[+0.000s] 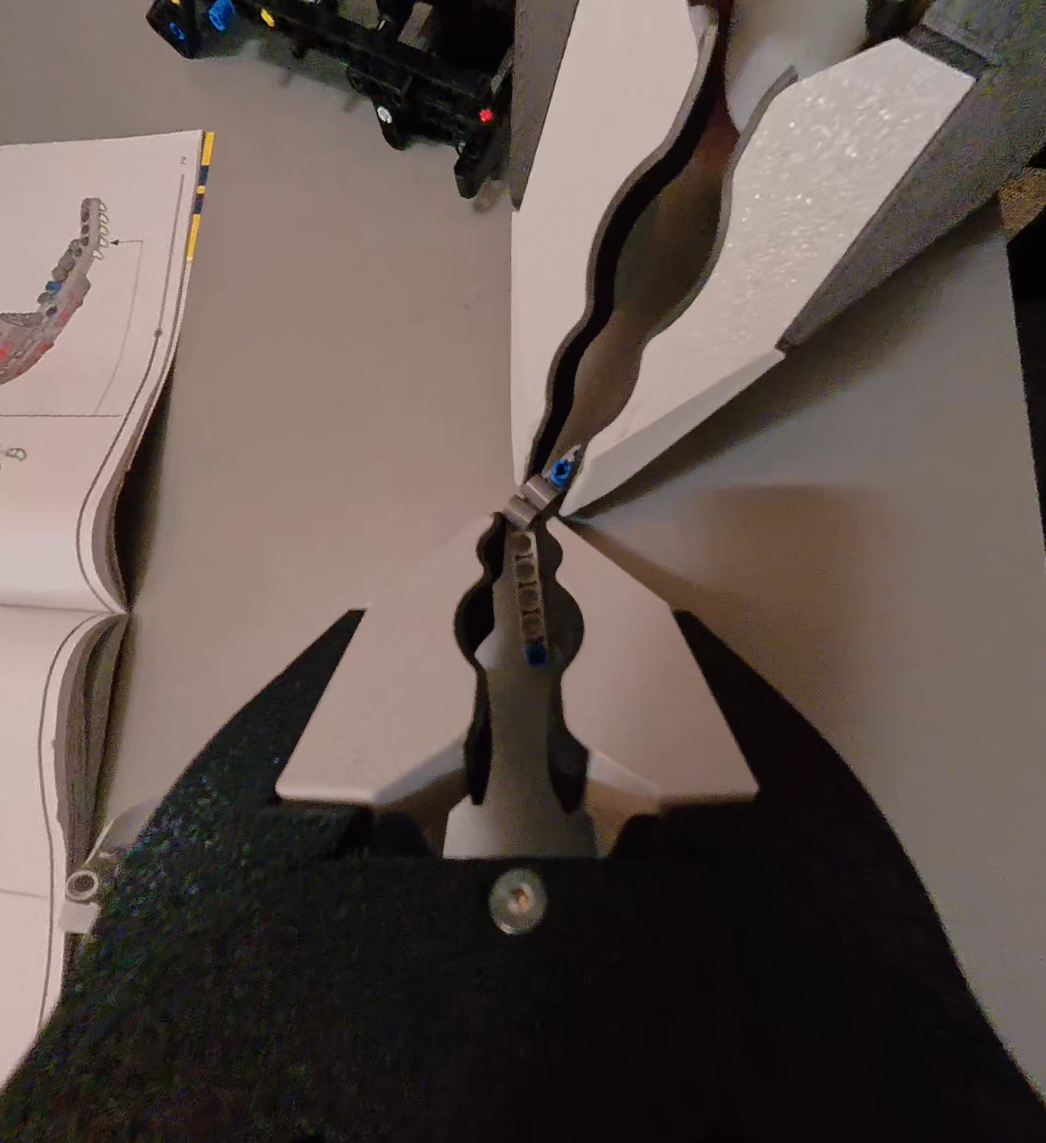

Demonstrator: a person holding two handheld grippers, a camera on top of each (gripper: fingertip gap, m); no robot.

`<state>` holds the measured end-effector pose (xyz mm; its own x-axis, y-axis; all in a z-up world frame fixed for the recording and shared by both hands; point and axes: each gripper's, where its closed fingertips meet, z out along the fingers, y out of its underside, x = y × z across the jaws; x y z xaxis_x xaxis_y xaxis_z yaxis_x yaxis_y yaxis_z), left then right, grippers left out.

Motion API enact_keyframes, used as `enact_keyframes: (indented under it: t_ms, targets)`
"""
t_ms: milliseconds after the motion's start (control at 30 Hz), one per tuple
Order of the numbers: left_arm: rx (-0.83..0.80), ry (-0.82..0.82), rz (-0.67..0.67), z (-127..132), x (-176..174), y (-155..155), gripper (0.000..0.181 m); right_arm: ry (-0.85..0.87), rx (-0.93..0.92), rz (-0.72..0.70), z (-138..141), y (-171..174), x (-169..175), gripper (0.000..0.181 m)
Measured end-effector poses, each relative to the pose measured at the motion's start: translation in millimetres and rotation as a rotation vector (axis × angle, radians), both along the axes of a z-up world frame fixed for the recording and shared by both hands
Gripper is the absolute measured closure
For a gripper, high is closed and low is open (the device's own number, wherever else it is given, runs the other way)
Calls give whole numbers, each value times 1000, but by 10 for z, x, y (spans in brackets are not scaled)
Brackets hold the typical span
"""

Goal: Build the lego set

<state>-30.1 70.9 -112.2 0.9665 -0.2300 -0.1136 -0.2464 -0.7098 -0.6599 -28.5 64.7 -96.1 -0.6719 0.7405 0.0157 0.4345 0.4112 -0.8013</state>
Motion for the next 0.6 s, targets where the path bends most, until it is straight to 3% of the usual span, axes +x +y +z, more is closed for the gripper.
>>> enact_keyframes:
  t_ms: [67, 133, 200, 333, 467, 600]
  targets:
    - [38, 106, 30, 14, -110, 9, 174, 21, 30, 0, 8, 14, 30, 173]
    - [146, 239, 23, 106, -158, 28, 176, 59, 21, -64, 77, 90, 26, 157]
    - [295, 318, 60, 294, -182, 43, 176, 52, -79, -120, 181, 135, 58, 147]
    - [574, 666, 41, 811, -214, 18, 176, 87, -391, -161, 546, 96, 44, 145]
    - [673, 837, 40, 1048, -151, -4, 176, 102, -549, -117, 744, -14, 42, 138]
    - [720, 864, 32, 1132, -81, -14, 176, 164, -621, -83, 916, -74, 65, 159]
